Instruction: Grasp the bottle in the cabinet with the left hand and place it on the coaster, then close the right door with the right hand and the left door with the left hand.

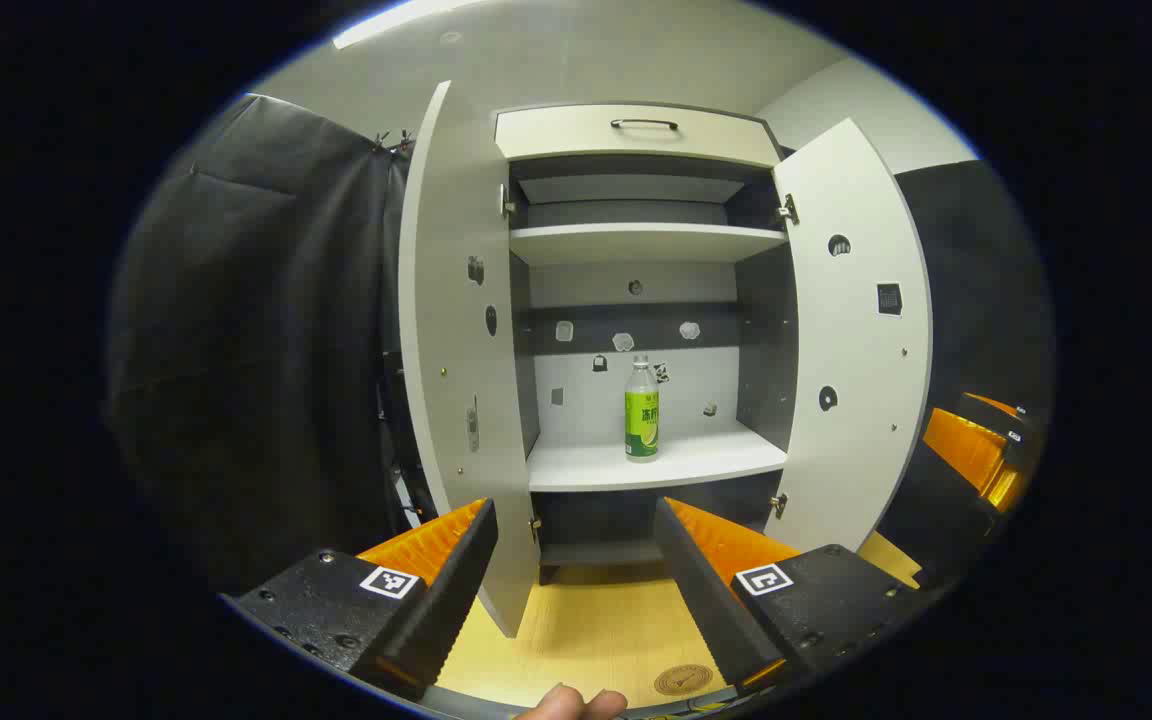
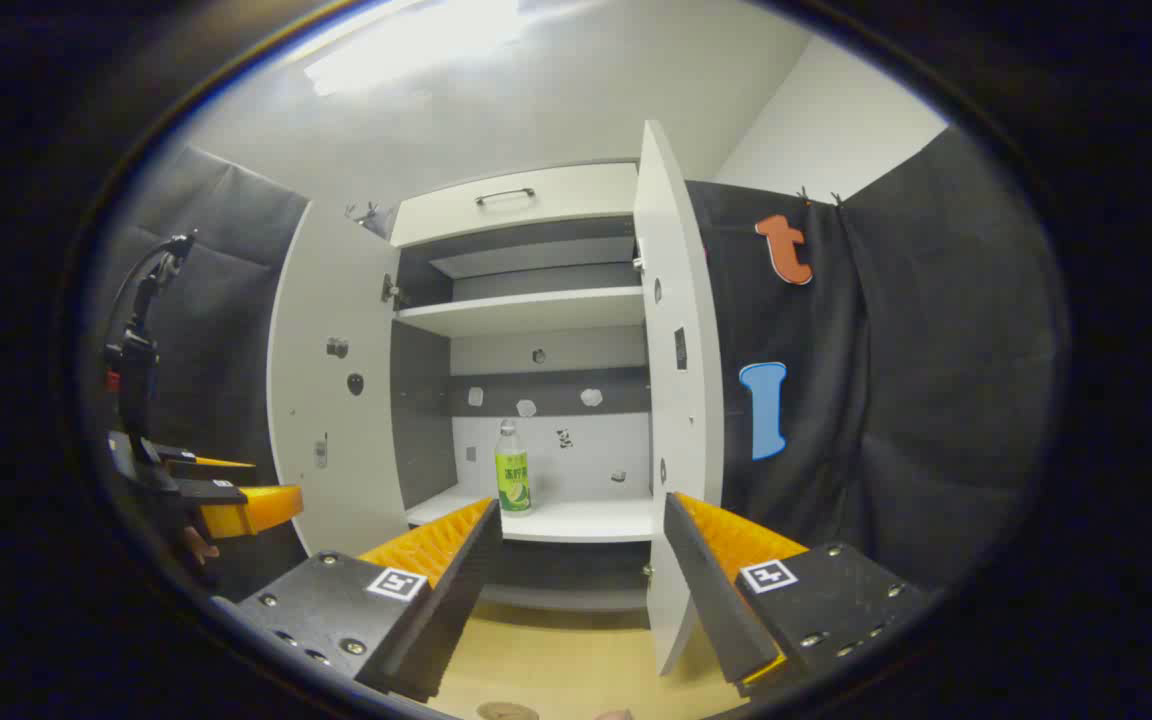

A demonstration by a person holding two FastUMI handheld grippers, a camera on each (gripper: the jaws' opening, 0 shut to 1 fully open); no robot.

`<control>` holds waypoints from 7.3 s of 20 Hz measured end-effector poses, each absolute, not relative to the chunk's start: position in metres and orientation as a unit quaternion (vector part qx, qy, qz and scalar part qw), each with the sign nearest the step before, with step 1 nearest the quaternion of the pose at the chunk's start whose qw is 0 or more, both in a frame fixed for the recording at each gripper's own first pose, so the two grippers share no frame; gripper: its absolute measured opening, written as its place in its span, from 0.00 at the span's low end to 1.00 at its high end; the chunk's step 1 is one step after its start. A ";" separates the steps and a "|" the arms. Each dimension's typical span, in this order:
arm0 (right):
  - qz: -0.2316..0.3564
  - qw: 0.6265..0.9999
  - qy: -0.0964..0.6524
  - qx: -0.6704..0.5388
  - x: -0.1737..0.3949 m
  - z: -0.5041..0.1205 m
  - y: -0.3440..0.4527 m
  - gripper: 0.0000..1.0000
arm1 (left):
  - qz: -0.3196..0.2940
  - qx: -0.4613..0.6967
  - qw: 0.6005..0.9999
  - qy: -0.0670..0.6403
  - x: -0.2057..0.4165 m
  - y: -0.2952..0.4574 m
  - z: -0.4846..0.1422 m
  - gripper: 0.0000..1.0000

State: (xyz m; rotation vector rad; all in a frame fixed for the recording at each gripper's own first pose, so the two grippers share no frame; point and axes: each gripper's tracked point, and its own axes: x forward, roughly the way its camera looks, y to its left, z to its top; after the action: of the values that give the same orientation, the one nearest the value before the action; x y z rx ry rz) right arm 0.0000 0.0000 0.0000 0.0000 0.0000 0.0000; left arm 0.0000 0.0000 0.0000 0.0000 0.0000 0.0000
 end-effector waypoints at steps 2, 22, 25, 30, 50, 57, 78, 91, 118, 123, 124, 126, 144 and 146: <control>0.000 1.000 0.004 -0.001 0.007 -0.003 0.001 0.98 | -0.006 0.003 1.000 0.000 0.007 -0.001 -0.001 0.99; 0.002 1.000 0.018 -0.016 0.043 -0.012 0.012 0.98 | -0.061 -0.002 0.998 0.009 0.080 -0.029 -0.016 0.99; -0.008 1.000 0.016 -0.018 0.047 -0.009 0.007 0.98 | -0.067 0.000 0.998 0.011 0.101 -0.034 -0.017 0.99; -0.031 0.999 0.026 -0.021 0.054 -0.011 -0.010 0.98 | -0.069 0.000 0.998 0.007 0.147 -0.045 -0.013 0.99; -0.084 0.996 0.026 -0.018 0.070 -0.016 -0.041 0.98 | -0.090 -0.040 0.995 -0.007 0.363 -0.087 -0.012 1.00; -0.078 0.996 0.043 -0.029 0.063 -0.028 -0.035 0.98 | -0.077 -0.029 0.996 -0.029 0.402 -0.094 -0.004 0.99; -0.049 0.998 0.049 -0.013 0.016 -0.036 -0.040 0.98 | -0.106 -0.023 0.993 -0.051 0.318 -0.084 0.000 0.78; -0.022 0.999 0.023 -0.007 -0.029 -0.023 -0.042 0.98 | -0.114 -0.030 0.993 -0.022 0.161 -0.091 -0.091 0.78; 0.038 0.996 0.078 -0.013 -0.024 -0.064 0.000 0.98 | -0.199 0.023 0.978 0.056 0.038 -0.178 -0.369 0.79; 0.041 0.997 0.071 -0.014 -0.021 -0.061 0.001 0.98 | -0.192 -0.015 0.980 0.055 0.039 -0.173 -0.360 0.79; 0.042 0.996 0.072 -0.014 -0.020 -0.062 0.002 0.98 | -0.196 -0.020 0.979 0.053 0.040 -0.174 -0.361 0.79; 0.044 0.996 0.078 -0.015 -0.020 -0.064 0.003 0.98 | -0.206 -0.022 0.976 0.061 0.037 -0.178 -0.367 0.80; 0.052 0.995 0.088 -0.015 -0.012 -0.068 0.002 0.98 | -0.207 0.005 0.975 0.080 0.028 -0.153 -0.345 0.93; 0.052 0.995 0.084 -0.010 -0.012 -0.066 0.001 0.98 | -0.221 0.005 0.973 0.065 0.026 -0.159 -0.326 0.92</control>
State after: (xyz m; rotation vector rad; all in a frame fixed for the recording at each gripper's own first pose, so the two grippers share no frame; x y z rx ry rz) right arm -0.0118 0.0006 -0.0657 -0.0209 0.1687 0.1050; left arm 0.0262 -0.1587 -0.3258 0.0106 0.1312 -0.4467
